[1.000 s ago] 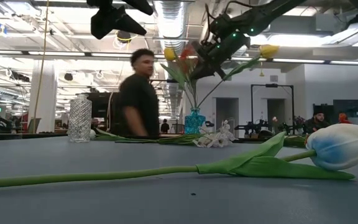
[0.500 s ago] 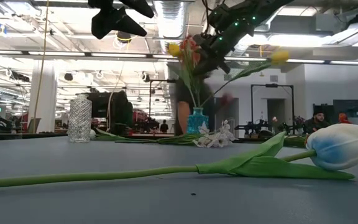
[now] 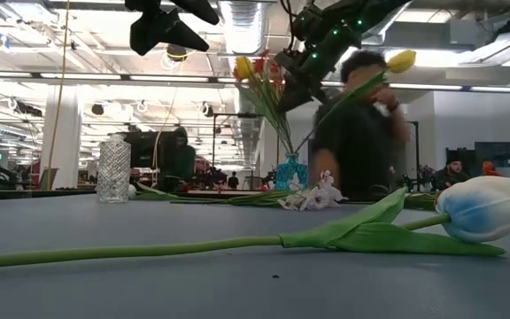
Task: Sort flowers into vase by color
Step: Put the bottom orange flowers into the blue vase, then adjust the yellow tulip
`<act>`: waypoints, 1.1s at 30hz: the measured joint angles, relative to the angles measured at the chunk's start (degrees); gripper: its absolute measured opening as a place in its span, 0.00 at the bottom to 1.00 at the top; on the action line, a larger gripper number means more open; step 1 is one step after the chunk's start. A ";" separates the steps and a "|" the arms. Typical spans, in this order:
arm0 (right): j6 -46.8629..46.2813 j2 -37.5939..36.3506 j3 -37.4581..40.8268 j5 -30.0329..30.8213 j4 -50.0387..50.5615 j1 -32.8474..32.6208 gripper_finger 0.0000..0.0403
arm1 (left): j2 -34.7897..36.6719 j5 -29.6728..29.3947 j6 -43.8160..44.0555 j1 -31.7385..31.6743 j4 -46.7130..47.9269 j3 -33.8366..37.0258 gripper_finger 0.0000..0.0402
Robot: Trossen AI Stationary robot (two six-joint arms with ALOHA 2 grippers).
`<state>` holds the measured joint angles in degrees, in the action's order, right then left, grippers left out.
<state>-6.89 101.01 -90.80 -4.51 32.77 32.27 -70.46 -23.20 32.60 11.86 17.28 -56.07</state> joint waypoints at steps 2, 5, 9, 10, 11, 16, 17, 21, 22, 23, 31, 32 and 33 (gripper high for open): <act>0.07 0.00 0.00 -0.08 0.50 0.14 0.15 | 0.00 0.00 0.00 0.00 0.02 -0.01 0.53; 0.08 -0.51 0.00 -0.12 2.09 0.31 0.22 | 0.00 0.00 0.00 0.00 0.02 -0.02 0.53; 0.28 -2.26 0.00 -0.24 3.39 0.54 0.35 | 0.00 0.02 -0.02 0.00 0.01 -0.02 0.53; 0.65 -2.83 0.00 -0.22 3.55 0.60 0.38 | 0.00 0.03 -0.02 0.00 0.02 -0.02 0.53; 0.89 -3.35 0.00 -0.25 4.02 0.76 0.42 | 0.00 0.04 -0.05 0.00 0.04 -0.01 0.53; 0.96 -6.65 0.00 -3.43 6.29 1.37 0.56 | 0.00 0.00 -1.26 0.00 0.02 -0.02 0.53; 0.93 -7.57 0.00 -4.17 6.91 1.58 0.57 | 0.00 0.00 -1.53 0.00 0.02 -0.01 0.53; 0.93 -11.56 0.00 -6.51 11.54 2.28 0.60 | 0.00 -0.02 -1.76 0.00 0.01 -0.02 0.53; 0.96 -12.76 0.00 -7.33 12.61 2.45 0.61 | 0.00 -0.02 -1.99 0.00 0.01 -0.01 0.53; 0.96 -14.05 0.00 -8.07 13.89 2.45 0.61 | 0.00 -0.02 -2.17 0.00 0.01 -0.02 0.53; -2.14 -23.87 0.00 -14.30 19.48 -1.36 0.59 | 0.00 1.60 -4.39 -0.85 -0.03 -0.02 0.53; -3.18 -24.86 0.00 -15.81 20.05 -2.67 0.58 | 0.00 2.25 -5.04 -1.20 -0.06 -0.01 0.53; -4.14 -25.65 -0.05 -17.01 20.72 -4.14 0.58 | 0.00 2.89 -5.64 -1.58 -0.04 -0.01 0.53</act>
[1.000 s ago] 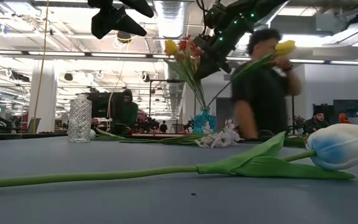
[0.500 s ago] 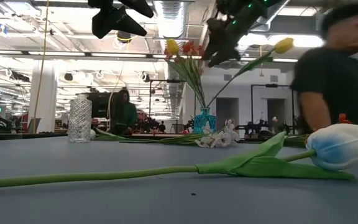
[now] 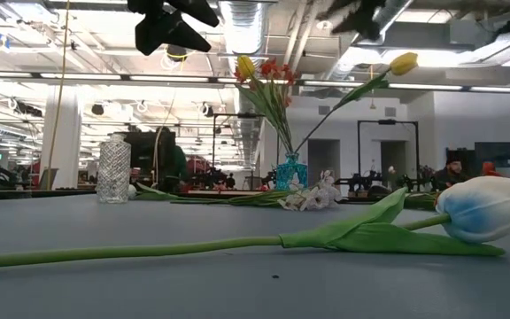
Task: Sort flowers into vase by color
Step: Adjust the yellow tulip
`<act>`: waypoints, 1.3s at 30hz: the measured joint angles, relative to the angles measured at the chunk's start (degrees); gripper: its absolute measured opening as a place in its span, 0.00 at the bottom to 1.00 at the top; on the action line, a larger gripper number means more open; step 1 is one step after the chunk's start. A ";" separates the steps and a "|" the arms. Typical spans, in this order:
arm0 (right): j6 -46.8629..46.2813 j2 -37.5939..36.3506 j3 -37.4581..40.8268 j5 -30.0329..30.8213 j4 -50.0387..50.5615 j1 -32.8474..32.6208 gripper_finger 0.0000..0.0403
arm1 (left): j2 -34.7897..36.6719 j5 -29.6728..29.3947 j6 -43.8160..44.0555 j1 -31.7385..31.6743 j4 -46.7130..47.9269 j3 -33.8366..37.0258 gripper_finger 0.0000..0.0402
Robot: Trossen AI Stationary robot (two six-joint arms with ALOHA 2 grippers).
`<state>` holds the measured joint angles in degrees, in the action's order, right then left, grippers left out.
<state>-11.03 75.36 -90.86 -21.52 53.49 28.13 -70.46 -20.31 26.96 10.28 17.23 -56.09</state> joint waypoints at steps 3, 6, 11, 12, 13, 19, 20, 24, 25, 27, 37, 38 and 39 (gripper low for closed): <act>-2.46 -1.44 -0.03 -0.79 5.11 -6.14 0.56 | 0.02 1.89 -1.58 -1.35 0.00 -0.01 0.53; -2.94 -1.89 0.01 1.39 12.56 -13.45 0.54 | 0.02 3.42 -2.62 -2.55 -0.02 -0.01 0.53; -9.35 -2.04 0.04 12.63 23.02 -24.87 0.49 | 0.02 6.10 -4.83 -3.68 -0.02 -0.01 0.53; -10.97 -2.04 0.06 15.02 24.70 -26.54 0.48 | 0.02 6.46 -5.17 -3.82 -0.02 -0.01 0.53; -12.37 -2.02 0.07 17.24 26.20 -27.85 0.46 | 0.02 6.61 -5.37 -3.91 -0.02 0.01 0.53; -16.65 -5.33 5.51 26.04 28.23 -29.58 0.32 | 0.02 6.73 -6.30 -3.91 0.00 -0.01 0.53; -17.25 -6.86 8.08 26.01 27.90 -28.65 0.29 | 0.02 7.25 -6.32 -3.91 0.02 0.00 0.53; -17.48 -13.53 19.82 25.79 21.76 -23.19 0.24 | 0.02 9.54 -6.22 -3.88 0.12 0.00 0.53; -17.42 -15.02 22.48 25.72 18.47 -21.57 0.24 | 0.02 9.53 -6.05 -3.87 0.12 0.01 0.53; -16.52 -17.39 26.64 25.63 12.84 -18.24 0.24 | 0.02 9.55 -5.90 -3.87 0.10 0.01 0.53; -8.38 -17.34 32.66 23.48 -6.71 -6.95 0.24 | 0.02 9.50 -5.17 -3.90 -0.46 0.01 0.53; -7.52 -16.97 32.66 23.22 -9.24 -6.51 0.24 | 0.02 9.48 -4.78 -3.93 -0.46 -0.01 0.53; -6.72 -16.56 32.66 23.13 -11.84 -6.06 0.24 | 0.02 9.48 -4.49 -3.93 -0.46 -0.01 0.53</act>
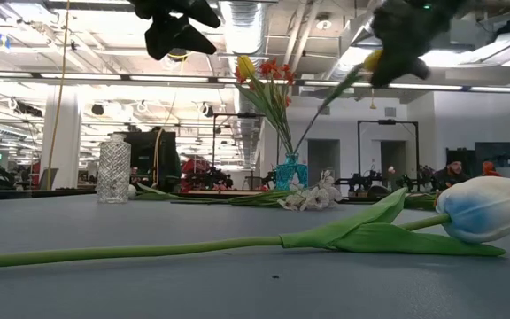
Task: Sort flowers into vase by color
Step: Adjust the yellow tulip
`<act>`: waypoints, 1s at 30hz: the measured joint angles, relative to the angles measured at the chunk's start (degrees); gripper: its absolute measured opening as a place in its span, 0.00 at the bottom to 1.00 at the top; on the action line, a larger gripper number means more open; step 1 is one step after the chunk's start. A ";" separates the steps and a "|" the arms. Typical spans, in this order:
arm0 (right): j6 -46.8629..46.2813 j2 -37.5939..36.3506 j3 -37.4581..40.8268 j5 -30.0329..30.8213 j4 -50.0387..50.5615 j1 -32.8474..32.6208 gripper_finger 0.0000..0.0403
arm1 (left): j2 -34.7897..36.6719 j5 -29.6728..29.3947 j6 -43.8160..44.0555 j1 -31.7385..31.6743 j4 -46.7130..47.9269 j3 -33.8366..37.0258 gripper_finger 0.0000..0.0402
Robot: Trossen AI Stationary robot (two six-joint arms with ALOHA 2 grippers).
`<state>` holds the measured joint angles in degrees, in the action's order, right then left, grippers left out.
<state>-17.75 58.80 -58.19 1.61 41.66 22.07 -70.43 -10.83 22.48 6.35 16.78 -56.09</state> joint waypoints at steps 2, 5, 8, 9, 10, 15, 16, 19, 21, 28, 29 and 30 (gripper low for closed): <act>1.60 0.74 0.00 -0.09 -4.23 0.84 0.24 | 0.00 -0.02 0.67 0.00 0.00 0.01 0.53; 3.52 2.26 0.00 -0.07 -10.24 2.55 0.24 | 0.00 -0.02 0.76 0.00 0.00 0.01 0.53; 5.18 4.21 0.00 -0.09 -15.24 3.94 0.24 | 0.00 -0.02 1.56 0.00 0.02 0.00 0.53; 5.76 4.86 -0.01 -0.09 -16.45 4.35 0.24 | 0.00 -0.04 1.83 0.00 0.02 0.00 0.53; 6.12 5.48 0.00 -0.11 -17.59 4.69 0.24 | 0.00 -0.06 2.04 0.00 0.01 0.00 0.53; 6.66 9.20 0.00 -2.55 -19.74 6.36 0.24 | 0.00 -0.07 2.21 0.00 0.02 0.00 0.53; 6.72 10.00 -0.01 -3.27 -19.72 6.69 0.24 | 0.00 -0.08 2.21 0.00 0.04 0.01 0.53; 6.76 12.29 0.00 -4.65 -20.00 7.07 0.24 | 0.00 -0.09 2.20 0.00 0.04 0.01 0.53; 6.74 13.23 0.00 -5.99 -20.49 7.06 0.24 | 0.00 -0.09 2.21 0.00 0.04 0.00 0.53; 9.73 12.75 -6.66 -9.80 -11.19 7.01 0.24 | 0.00 -0.09 2.19 0.00 0.04 0.01 0.53; 10.86 12.53 -8.14 -9.93 -8.81 7.01 0.25 | 0.00 -0.12 2.19 0.00 0.04 0.00 0.53; 11.78 12.34 -9.53 -9.97 -6.60 7.01 0.26 | 0.00 -0.31 2.18 0.00 0.04 0.02 0.53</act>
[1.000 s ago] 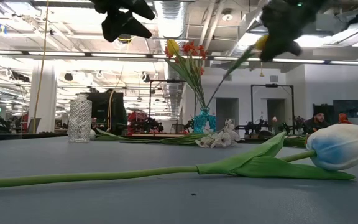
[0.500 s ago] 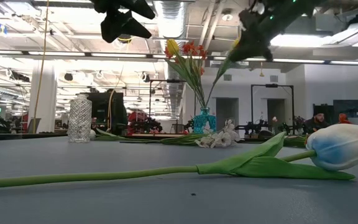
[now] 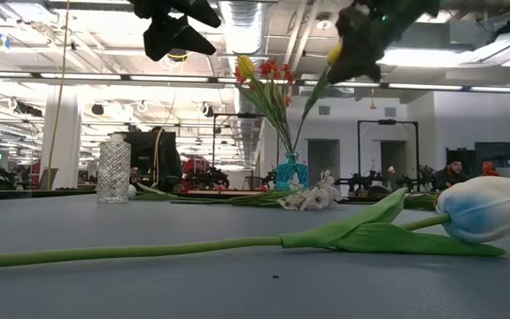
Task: Sort flowers into vase by color
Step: Adjust the yellow tulip, then put the orange flowers into the blue vase
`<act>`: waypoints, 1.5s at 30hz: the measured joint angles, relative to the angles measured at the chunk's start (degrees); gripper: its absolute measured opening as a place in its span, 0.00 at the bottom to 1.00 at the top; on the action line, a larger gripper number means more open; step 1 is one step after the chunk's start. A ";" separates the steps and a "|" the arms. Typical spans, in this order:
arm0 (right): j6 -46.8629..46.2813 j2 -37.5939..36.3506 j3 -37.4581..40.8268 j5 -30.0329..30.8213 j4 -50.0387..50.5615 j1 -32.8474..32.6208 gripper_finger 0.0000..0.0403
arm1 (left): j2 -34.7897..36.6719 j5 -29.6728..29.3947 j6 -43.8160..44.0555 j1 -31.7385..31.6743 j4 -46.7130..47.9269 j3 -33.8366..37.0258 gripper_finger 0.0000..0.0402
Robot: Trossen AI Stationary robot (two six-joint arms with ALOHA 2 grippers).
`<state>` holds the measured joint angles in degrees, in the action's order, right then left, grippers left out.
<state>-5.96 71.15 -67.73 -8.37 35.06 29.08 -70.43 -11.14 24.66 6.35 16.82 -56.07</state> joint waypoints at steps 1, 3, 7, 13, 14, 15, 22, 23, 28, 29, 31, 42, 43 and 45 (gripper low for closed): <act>0.27 -0.30 -1.51 -0.20 2.36 0.00 0.27 | 0.00 -0.23 -0.10 0.00 0.01 -0.01 0.53; 0.38 -0.75 -4.47 -0.70 7.76 -0.02 0.30 | 0.00 -0.42 -0.12 0.00 0.00 -0.02 0.53; 0.44 -1.55 -9.50 -0.85 21.36 -0.03 0.38 | 0.00 -0.48 -0.11 0.00 0.02 -0.02 0.53; -0.23 -2.28 -8.15 -0.74 32.97 3.09 0.48 | 0.00 -0.50 -0.06 0.00 0.04 -0.01 0.53; -0.77 -2.28 -6.77 -0.65 33.13 4.05 0.49 | 0.00 -0.68 -0.06 0.00 0.05 -0.01 0.53; -1.25 -2.27 -5.20 -0.51 32.99 5.14 0.50 | 0.00 -0.95 -0.04 0.00 0.08 -0.02 0.53; -6.59 -1.28 6.94 3.04 20.10 15.11 0.53 | 0.00 -1.36 0.71 0.46 0.44 -0.02 0.53; -7.69 -0.58 8.21 3.09 17.49 15.93 0.53 | 0.00 -1.51 0.71 0.52 0.44 -0.02 0.53; -8.91 4.76 11.82 6.49 10.10 17.69 0.53 | 0.00 -1.75 1.62 0.48 -0.11 -0.01 0.53; -8.40 6.42 11.83 7.22 9.77 17.82 0.53 | 0.00 -1.74 1.98 0.49 -0.30 -0.01 0.53; -6.25 9.60 11.83 7.48 8.66 18.05 0.53 | 0.00 -1.73 2.82 0.50 -0.48 -0.02 0.53; 1.36 25.13 11.81 11.57 6.13 20.67 0.53 | 0.00 -1.66 9.17 0.82 -0.88 0.00 0.53; 1.56 26.00 11.81 11.57 5.67 21.03 0.53 | 0.00 -1.66 9.74 0.83 -0.87 -0.02 0.53; 1.81 27.67 11.76 11.23 4.98 21.44 0.53 | 0.00 -1.70 11.04 0.81 -0.89 -0.02 0.53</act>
<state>-4.15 98.81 -55.97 2.87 40.04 50.52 -70.43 -12.83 35.70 7.16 15.93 -56.09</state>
